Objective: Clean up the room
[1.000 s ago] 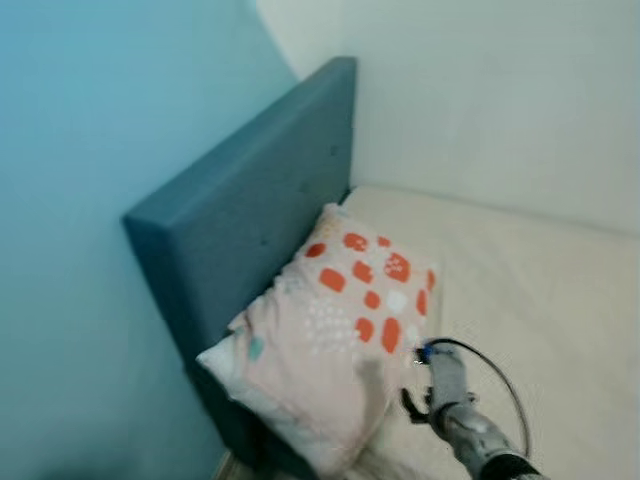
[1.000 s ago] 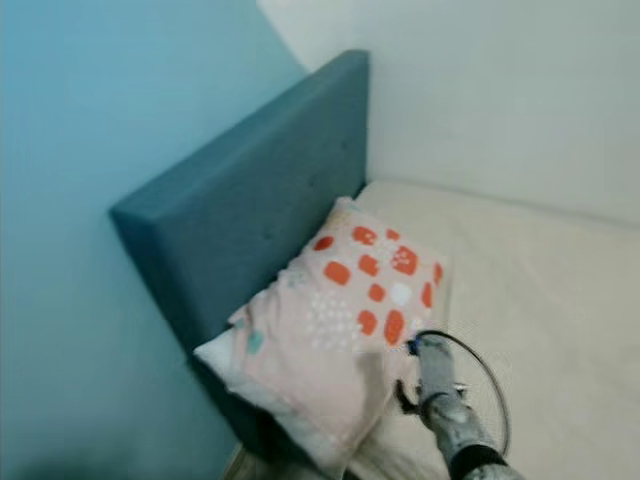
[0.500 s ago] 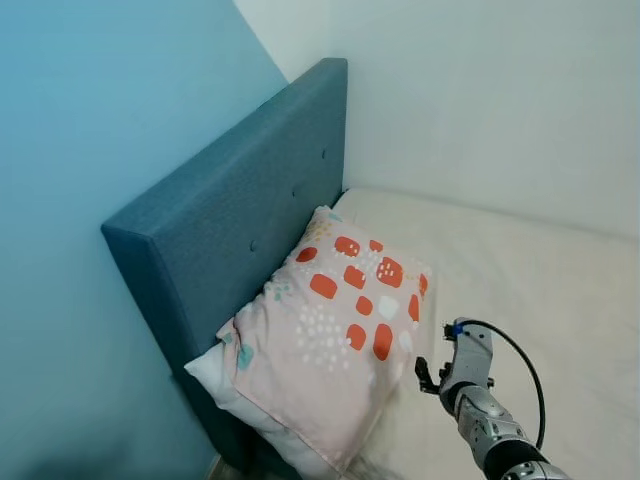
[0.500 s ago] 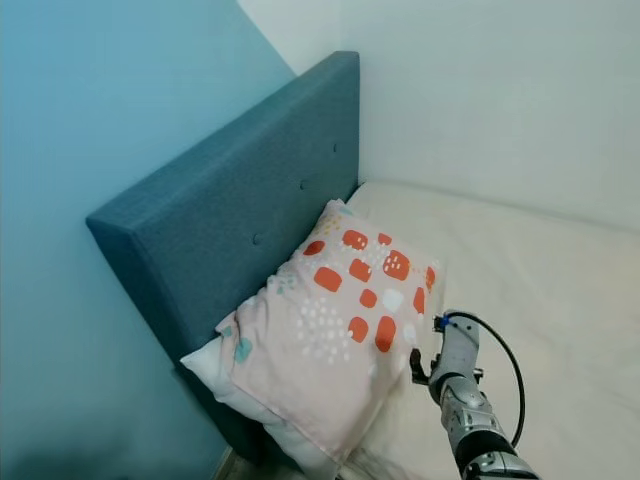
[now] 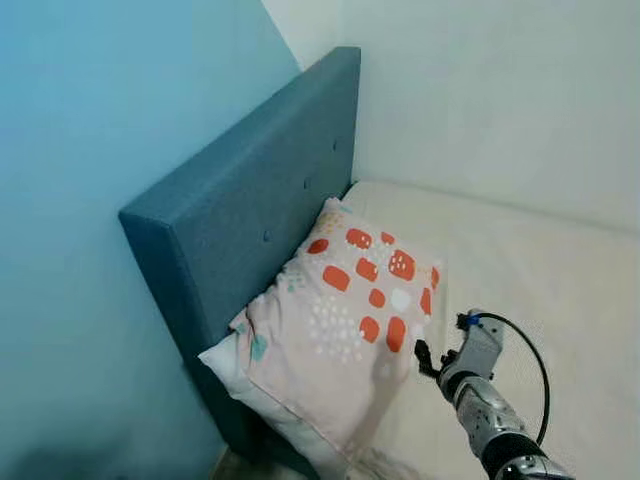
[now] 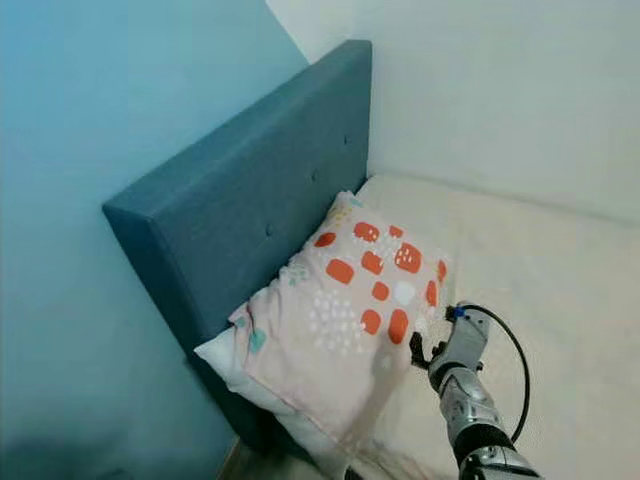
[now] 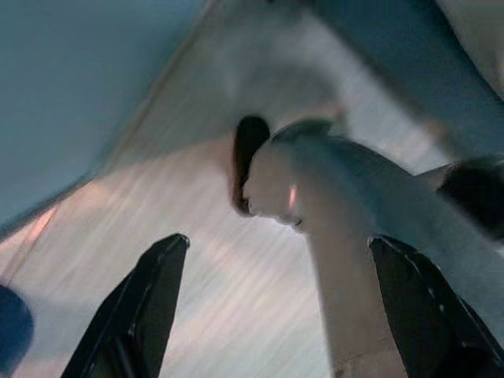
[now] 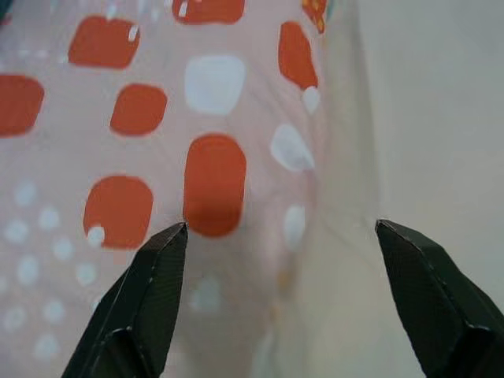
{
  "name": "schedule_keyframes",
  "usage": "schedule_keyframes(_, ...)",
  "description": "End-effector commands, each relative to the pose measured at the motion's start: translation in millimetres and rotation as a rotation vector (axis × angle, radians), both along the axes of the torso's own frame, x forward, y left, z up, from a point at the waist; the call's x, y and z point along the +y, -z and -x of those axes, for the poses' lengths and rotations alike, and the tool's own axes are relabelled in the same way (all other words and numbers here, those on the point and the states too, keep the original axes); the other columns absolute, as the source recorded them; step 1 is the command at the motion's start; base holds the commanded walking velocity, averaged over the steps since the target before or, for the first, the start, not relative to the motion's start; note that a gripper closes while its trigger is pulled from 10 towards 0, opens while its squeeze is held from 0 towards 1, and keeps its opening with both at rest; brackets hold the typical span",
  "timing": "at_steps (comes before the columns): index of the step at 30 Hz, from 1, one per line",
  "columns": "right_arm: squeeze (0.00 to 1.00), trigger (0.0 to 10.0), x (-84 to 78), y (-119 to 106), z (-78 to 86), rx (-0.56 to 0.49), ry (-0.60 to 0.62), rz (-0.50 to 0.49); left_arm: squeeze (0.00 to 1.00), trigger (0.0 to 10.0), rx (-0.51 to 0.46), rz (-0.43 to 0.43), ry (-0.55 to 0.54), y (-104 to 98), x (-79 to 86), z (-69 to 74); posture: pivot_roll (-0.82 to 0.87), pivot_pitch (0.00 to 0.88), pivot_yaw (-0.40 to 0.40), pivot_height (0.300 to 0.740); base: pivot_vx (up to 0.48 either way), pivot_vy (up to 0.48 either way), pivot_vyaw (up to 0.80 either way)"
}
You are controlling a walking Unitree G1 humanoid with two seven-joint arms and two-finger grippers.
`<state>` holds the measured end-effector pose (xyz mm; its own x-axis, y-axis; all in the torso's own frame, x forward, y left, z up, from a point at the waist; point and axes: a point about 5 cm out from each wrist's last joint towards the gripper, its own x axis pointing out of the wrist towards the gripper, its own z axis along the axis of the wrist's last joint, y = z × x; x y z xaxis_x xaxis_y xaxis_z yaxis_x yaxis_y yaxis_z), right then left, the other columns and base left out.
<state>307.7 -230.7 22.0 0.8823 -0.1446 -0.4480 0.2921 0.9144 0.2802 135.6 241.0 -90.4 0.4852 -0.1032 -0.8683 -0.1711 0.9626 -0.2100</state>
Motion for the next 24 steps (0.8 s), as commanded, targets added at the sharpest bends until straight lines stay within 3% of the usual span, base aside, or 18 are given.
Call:
schedule_keyframes(1,0.0,10.0,-3.7,0,1.8,-0.022,0.036,-0.047,0.0,10.0,-0.048,0.029,0.033,-2,-2.9,-5.2,-0.16,0.102,-0.002,0.641,0.0,0.0,0.0)
schedule_keyframes(3,0.0,10.0,-9.9,-1,3.0,-0.061,0.085,-0.128,0.0,10.0,-0.196,0.132,0.112,-14,-11.4,-28.9,-0.16,0.111,-0.003,0.631,0.0,0.0,0.0)
schedule_keyframes(4,0.0,10.0,-9.9,-1,3.0,-0.061,0.085,-0.128,0.0,10.0,-0.196,0.132,0.112,-14,-11.4,-28.9,-0.16,0.111,-0.003,0.631,0.0,0.0,0.0)
schedule_keyframes(5,0.0,10.0,-12.2,-2,3.5,-0.077,0.1,-0.157,0.0,10.0,-0.254,0.17,0.14,-20,-14.1,-38.5,-0.16,0.113,-0.004,0.626,0.0,0.0,0.0)
schedule_keyframes(8,0.0,10.0,-17.6,-5,3.4,-0.128,0.127,-0.225,0.0,10.0,-0.472,0.331,0.232,-50,-19.9,-77.8,-0.16,0.125,-0.004,0.611,0.0,0.0,0.0)
schedule_keyframes(9,0.0,10.0,-17.6,-5,3.4,-0.128,0.127,-0.225,0.0,10.0,-0.472,0.331,0.232,-50,-19.9,-77.8,-0.16,0.125,-0.004,0.611,0.0,0.0,0.0)
schedule_keyframes(11,0.0,10.0,-18.0,-7,2.3,-0.151,0.123,-0.247,0.0,10.0,-0.588,0.441,0.358,-72,-27.5,-96.9,-0.15,0.129,-0.003,0.601,0.0,0.0,0.0)
schedule_keyframes(14,0.0,10.0,-11.1,-12,-2.1,-0.193,0.068,-0.299,0.0,10.0,-0.671,0.559,0.503,-90,-42.7,-106.2,-0.15,0.143,0.0,0.586,0.0,0.0,0.0)
schedule_keyframes(16,0.0,10.0,-11.1,-12,-2.1,-0.193,0.068,-0.299,0.0,10.0,-0.671,0.559,0.503,-90,-42.7,-106.2,-0.15,0.143,0.0,0.586,0.0,0.0,0.0)
schedule_keyframes(19,0.0,10.0,-2.6,-16,-6.6,-0.236,0.004,-0.356,0.0,10.0,-0.723,0.619,0.601,-104,-54.3,-108.5,-0.14,0.156,0.0,0.576,0.0,0.0,0.0)
schedule_keyframes(20,0.0,10.0,1.8,-19,-9.1,-0.272,-0.029,-0.408,0.0,10.0,-0.758,0.612,0.631,-112,-56.8,-109.9,-0.12,0.18,0.003,0.571,0.0,0.0,0.0)
schedule_keyframes(22,0.0,10.0,1.8,-19,-9.1,-0.272,-0.029,-0.408,0.0,10.0,-0.758,0.612,0.631,-112,-56.8,-109.9,-0.12,0.18,0.003,0.571,0.0,0.0,0.0)
schedule_keyframes(24,0.0,10.0,6.6,-25,-13.0,-0.335,-0.067,-0.495,0.0,10.0,-0.802,0.575,0.63,-119,-55.5,-111.1,-0.1,0.199,0.005,0.561,0.0,0.0,0.0)
